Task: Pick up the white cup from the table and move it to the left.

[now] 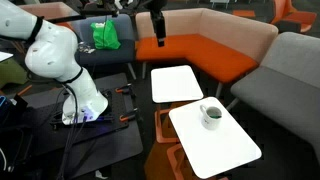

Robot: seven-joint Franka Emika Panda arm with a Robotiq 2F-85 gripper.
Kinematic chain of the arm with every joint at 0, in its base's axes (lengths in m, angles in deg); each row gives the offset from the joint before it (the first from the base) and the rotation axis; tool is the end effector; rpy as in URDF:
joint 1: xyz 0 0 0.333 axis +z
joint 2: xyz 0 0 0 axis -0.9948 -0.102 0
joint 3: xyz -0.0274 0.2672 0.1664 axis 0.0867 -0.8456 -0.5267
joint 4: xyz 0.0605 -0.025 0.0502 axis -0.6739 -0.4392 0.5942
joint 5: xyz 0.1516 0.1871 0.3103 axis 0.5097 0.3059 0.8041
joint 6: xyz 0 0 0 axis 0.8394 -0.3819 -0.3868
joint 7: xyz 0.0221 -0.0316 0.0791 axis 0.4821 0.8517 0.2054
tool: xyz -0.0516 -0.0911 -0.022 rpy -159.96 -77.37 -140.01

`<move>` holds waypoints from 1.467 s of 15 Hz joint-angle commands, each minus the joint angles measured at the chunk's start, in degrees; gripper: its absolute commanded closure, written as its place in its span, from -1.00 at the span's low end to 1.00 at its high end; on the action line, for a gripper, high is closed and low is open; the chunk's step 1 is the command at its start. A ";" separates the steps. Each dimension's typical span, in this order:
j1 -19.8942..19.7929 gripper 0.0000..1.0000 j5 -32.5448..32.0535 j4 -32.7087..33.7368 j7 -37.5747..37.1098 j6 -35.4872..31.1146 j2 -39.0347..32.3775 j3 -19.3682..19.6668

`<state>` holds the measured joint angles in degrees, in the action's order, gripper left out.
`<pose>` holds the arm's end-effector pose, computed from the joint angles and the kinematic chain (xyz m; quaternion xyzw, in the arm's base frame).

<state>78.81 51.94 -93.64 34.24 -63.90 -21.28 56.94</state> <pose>0.3469 -0.1174 0.4963 -0.9934 0.0819 -0.0478 0.0644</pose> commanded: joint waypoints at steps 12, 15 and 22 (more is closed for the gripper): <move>-0.79 -1.00 1.47 1.41 1.12 -1.66 -3.15 0.31; -0.97 -1.00 1.98 4.79 1.45 -6.86 -11.53 1.88; -1.59 -1.00 7.45 21.18 0.16 -15.05 -42.24 2.02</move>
<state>78.36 56.06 -80.83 34.24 -79.43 -52.96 60.68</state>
